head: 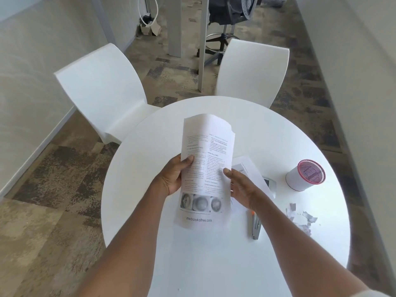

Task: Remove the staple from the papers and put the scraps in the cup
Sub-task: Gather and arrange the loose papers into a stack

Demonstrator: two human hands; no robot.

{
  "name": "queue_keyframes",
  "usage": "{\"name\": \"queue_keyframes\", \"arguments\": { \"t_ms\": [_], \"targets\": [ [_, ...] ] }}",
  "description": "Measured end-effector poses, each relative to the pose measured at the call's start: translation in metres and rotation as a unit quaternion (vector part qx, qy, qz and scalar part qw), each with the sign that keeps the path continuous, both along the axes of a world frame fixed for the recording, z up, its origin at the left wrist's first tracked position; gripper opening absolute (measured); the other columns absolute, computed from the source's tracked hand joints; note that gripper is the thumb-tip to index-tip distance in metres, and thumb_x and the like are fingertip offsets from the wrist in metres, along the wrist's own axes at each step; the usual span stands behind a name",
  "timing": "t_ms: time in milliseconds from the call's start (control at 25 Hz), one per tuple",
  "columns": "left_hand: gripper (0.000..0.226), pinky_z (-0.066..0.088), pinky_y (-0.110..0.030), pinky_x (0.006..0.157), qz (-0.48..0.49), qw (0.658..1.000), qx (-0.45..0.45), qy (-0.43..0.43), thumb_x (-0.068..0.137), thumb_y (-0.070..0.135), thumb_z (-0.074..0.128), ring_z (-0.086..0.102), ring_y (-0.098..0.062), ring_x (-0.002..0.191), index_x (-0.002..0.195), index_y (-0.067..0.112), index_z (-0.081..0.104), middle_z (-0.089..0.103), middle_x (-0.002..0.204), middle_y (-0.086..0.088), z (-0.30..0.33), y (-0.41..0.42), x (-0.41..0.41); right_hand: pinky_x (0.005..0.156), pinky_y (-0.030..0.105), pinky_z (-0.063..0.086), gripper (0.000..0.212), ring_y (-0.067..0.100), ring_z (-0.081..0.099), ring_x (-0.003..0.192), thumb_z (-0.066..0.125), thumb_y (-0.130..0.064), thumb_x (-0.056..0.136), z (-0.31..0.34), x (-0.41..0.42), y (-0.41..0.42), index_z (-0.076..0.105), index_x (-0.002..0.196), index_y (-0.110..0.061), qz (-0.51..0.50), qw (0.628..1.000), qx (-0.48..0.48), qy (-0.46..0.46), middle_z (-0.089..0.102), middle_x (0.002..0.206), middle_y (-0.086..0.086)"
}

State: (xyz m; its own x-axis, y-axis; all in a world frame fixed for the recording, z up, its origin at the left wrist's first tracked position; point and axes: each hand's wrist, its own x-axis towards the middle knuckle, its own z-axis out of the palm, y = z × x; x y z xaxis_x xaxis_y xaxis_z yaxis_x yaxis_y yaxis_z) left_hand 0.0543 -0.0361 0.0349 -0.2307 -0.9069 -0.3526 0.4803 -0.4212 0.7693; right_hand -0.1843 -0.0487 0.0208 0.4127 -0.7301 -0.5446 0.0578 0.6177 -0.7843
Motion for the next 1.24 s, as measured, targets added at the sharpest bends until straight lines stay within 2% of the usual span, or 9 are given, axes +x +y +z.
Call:
{"name": "queue_keyframes", "arguments": {
  "t_ms": [80, 160, 360, 480, 600, 800, 880, 1120, 1240],
  "targets": [
    [0.035, 0.056, -0.039, 0.093, -0.004, 1.000, -0.006, 0.027, 0.093, 0.022, 0.060, 0.067, -0.027, 0.110, 0.125, 0.008, 0.064, 0.070, 0.120, -0.013, 0.007, -0.005, -0.005, 0.108, 0.046, 0.044, 0.050, 0.033, 0.053, 0.133, 0.052, -0.032, 0.097, 0.005, 0.001, -0.004, 0.051, 0.143, -0.011, 0.015, 0.996, 0.007, -0.087, 0.056, 0.143, 0.014],
    [0.032, 0.058, -0.038, 0.088, 0.015, 1.000, 0.001, 0.009, 0.093, 0.019, 0.062, 0.068, -0.027, 0.106, 0.123, 0.008, 0.065, 0.071, 0.117, -0.012, 0.009, -0.009, -0.008, 0.113, 0.055, 0.036, 0.052, 0.040, 0.047, 0.136, 0.058, -0.022, 0.096, 0.006, -0.002, -0.011, 0.048, 0.144, -0.007, 0.019, 0.993, 0.011, -0.118, 0.050, 0.147, 0.022],
    [0.022, 0.055, -0.022, 0.064, 0.114, 0.976, 0.041, -0.179, 0.102, 0.029, 0.054, 0.070, -0.017, 0.084, 0.113, 0.015, 0.068, 0.076, 0.101, -0.002, 0.008, -0.034, -0.033, 0.085, 0.047, 0.057, 0.055, 0.041, 0.066, 0.104, 0.079, -0.013, 0.070, 0.019, -0.035, -0.034, 0.064, 0.121, 0.002, -0.114, 0.991, -0.059, 0.031, 0.070, 0.114, 0.023],
    [0.034, 0.059, -0.032, 0.072, 0.191, 0.947, 0.124, -0.228, 0.106, 0.025, 0.036, 0.070, -0.021, 0.085, 0.118, 0.009, 0.064, 0.074, 0.102, -0.006, -0.010, -0.045, -0.054, 0.079, 0.044, 0.058, 0.044, 0.036, 0.069, 0.095, 0.076, -0.007, 0.075, 0.027, -0.074, -0.049, 0.065, 0.118, 0.001, -0.179, 0.978, -0.095, 0.052, 0.072, 0.106, 0.020],
    [0.033, 0.050, -0.035, 0.097, 0.051, 0.824, 0.008, -0.565, 0.097, 0.018, 0.054, 0.062, -0.027, 0.116, 0.128, 0.012, 0.063, 0.069, 0.124, -0.007, -0.041, -0.048, -0.069, 0.079, 0.042, 0.058, 0.044, 0.034, 0.069, 0.093, 0.074, -0.004, 0.078, 0.029, -0.113, -0.059, 0.064, 0.121, 0.001, -0.214, 0.971, -0.097, 0.053, 0.071, 0.106, 0.019],
    [0.070, 0.041, -0.049, 0.102, -0.174, 0.620, -0.088, -0.760, 0.079, 0.052, 0.073, 0.044, -0.029, 0.128, 0.138, 0.022, 0.050, 0.050, 0.136, -0.004, -0.056, -0.057, -0.102, 0.082, 0.045, 0.058, 0.050, 0.034, 0.070, 0.092, 0.075, -0.010, 0.071, 0.014, -0.136, -0.056, 0.066, 0.118, 0.000, -0.206, 0.975, -0.071, 0.045, 0.074, 0.102, 0.017],
    [0.066, 0.039, -0.048, 0.099, -0.177, 0.583, -0.086, -0.789, 0.079, 0.051, 0.074, 0.044, -0.029, 0.123, 0.135, 0.024, 0.050, 0.048, 0.131, -0.005, -0.057, -0.061, -0.110, 0.077, 0.042, 0.060, 0.045, 0.032, 0.072, 0.087, 0.074, -0.009, 0.069, 0.010, -0.132, -0.052, 0.068, 0.114, -0.003, -0.202, 0.977, -0.062, 0.033, 0.075, 0.098, 0.015],
    [0.038, 0.036, -0.048, 0.098, -0.159, 0.631, -0.047, -0.758, 0.088, 0.037, 0.068, 0.054, -0.029, 0.116, 0.121, 0.022, 0.059, 0.061, 0.120, -0.005, -0.059, -0.074, -0.112, 0.087, 0.051, 0.056, 0.057, 0.039, 0.069, 0.097, 0.077, -0.010, 0.068, -0.007, -0.124, -0.043, 0.063, 0.122, 0.001, -0.182, 0.982, -0.038, 0.032, 0.070, 0.112, 0.023],
    [0.015, 0.043, -0.036, 0.081, -0.093, 0.738, -0.018, -0.668, 0.092, 0.029, 0.062, 0.062, -0.027, 0.095, 0.103, 0.018, 0.060, 0.070, 0.104, -0.004, -0.056, -0.078, -0.105, 0.087, 0.050, 0.057, 0.053, 0.037, 0.069, 0.096, 0.076, -0.009, 0.069, -0.008, -0.119, -0.038, 0.065, 0.120, -0.002, -0.174, 0.984, -0.031, 0.024, 0.072, 0.108, 0.021]
  ]
}}
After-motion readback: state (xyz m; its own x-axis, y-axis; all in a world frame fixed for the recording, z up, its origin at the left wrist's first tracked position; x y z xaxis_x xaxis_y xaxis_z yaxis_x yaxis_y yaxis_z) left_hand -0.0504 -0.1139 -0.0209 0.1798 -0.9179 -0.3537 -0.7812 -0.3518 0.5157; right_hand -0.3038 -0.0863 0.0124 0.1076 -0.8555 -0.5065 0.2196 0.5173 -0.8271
